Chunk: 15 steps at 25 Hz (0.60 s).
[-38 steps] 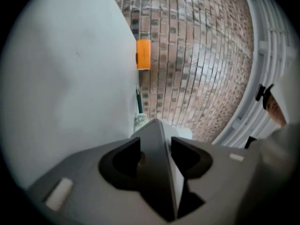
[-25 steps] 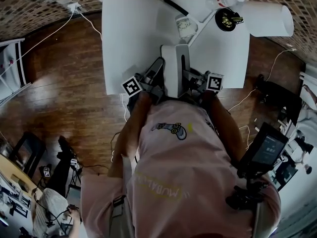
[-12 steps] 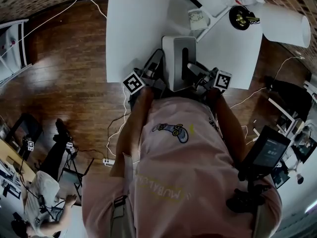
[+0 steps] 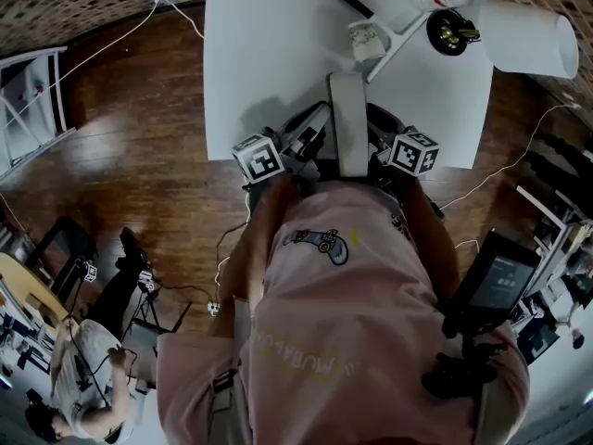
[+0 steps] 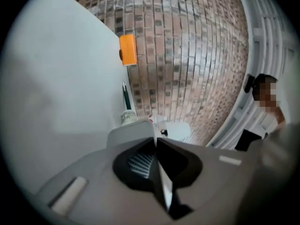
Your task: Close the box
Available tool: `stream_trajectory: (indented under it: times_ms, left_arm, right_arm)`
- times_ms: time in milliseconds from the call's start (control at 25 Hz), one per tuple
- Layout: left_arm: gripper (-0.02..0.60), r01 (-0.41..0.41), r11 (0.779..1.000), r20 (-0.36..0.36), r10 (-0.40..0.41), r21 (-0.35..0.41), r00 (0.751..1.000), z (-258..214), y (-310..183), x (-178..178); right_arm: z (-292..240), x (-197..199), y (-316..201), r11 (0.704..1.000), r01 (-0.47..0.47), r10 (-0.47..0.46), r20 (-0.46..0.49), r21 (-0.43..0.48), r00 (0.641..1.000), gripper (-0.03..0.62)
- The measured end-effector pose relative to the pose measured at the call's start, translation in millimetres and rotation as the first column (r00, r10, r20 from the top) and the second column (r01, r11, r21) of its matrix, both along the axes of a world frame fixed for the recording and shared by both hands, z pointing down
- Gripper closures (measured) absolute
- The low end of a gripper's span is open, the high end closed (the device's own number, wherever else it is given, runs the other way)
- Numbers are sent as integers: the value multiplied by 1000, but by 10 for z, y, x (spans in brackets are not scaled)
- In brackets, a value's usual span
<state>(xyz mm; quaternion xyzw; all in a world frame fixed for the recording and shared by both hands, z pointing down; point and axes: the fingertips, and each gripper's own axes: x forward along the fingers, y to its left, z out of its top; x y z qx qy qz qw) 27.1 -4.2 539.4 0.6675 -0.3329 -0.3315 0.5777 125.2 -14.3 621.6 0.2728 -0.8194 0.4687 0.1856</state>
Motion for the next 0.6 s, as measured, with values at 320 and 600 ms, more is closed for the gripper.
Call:
stream_trajectory:
  times_ms: [320, 600]
  left_arm:
    - [580, -122, 990, 10, 122, 67, 993, -272, -228, 245]
    - [579, -227, 969, 105, 217, 98, 970, -435, -433, 620]
  right_arm:
    - [-238, 457, -92, 1000, -6, 7, 124, -8, 992, 319]
    - [-712, 650, -24, 994, 105, -87, 428, -20, 900, 318]
